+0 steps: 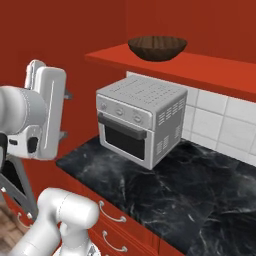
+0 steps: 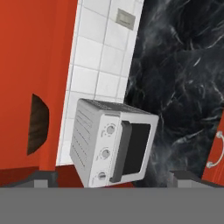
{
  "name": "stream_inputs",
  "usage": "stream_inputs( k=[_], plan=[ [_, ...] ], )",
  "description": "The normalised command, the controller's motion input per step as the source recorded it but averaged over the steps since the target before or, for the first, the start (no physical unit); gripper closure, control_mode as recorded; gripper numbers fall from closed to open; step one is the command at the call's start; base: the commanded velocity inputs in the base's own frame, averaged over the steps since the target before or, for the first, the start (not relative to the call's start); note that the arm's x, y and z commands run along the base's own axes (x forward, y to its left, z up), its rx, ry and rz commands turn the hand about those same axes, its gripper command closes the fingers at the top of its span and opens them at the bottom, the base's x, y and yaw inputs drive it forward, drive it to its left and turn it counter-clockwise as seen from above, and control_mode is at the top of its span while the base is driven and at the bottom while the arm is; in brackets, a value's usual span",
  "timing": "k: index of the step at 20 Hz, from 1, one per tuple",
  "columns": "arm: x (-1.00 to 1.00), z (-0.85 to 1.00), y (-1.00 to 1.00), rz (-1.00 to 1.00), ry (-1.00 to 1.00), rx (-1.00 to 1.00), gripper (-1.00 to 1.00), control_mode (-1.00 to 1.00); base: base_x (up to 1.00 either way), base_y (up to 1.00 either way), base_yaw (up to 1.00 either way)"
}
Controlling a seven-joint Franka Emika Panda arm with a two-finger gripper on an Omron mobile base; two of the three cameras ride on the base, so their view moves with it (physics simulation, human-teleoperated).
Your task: Move the bowls from the cabinet to the plates on the dining table.
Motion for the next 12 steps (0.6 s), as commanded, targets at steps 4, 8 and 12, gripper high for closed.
stream_inputs(
  k=[4, 8, 12],
  plan=[
    [0.00, 0.00, 0.00, 0.00, 0.00, 0.00, -1.00, 1.00, 0.77, -0.33, 0.21],
    [0.00, 0.00, 0.00, 0.00, 0.00, 0.00, -1.00, 1.00, 0.72, -0.38, 0.19],
    [0.62, 0.25, -0.44, 0.17, 0.00, 0.12, -1.00, -1.00, 0.00, 0.00, 0.00]
  ],
)
